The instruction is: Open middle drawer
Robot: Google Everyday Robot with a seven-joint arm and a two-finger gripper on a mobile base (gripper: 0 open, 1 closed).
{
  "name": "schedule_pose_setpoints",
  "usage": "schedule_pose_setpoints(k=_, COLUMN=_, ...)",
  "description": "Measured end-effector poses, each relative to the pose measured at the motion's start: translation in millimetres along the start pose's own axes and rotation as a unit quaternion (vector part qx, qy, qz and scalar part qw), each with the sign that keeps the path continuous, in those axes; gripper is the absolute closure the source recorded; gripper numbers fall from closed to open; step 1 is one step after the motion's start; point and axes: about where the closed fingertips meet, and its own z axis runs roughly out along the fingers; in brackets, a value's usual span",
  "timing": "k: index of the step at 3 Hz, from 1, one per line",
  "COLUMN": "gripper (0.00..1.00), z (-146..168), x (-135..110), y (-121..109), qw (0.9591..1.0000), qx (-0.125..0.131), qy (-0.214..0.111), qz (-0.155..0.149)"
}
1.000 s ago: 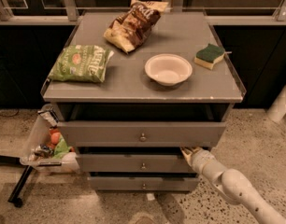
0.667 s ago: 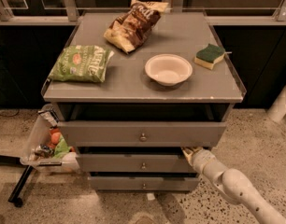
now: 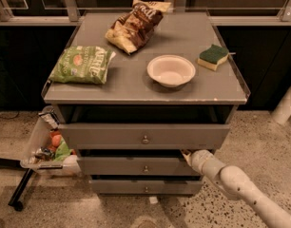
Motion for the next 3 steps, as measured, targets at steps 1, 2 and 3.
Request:
schedule_pose_setpoints(k=1, gripper=1.00, z=7.2, x=7.1, y=1.4, qw=0.9998, qx=-0.006, qy=0.016, qz=-0.010)
schedule_pose_setpoints(k=2, gripper=1.00, z=12.0, x=14.8, y=-0.7, qw=0.9992, qx=-0.009, qy=0.035, qz=-0.016)
schedule_pose_setpoints(k=3, gripper=1.00, z=11.9, x=14.4, y=-0.8, qw=0.9992, qx=-0.009, qy=0.035, qz=-0.016)
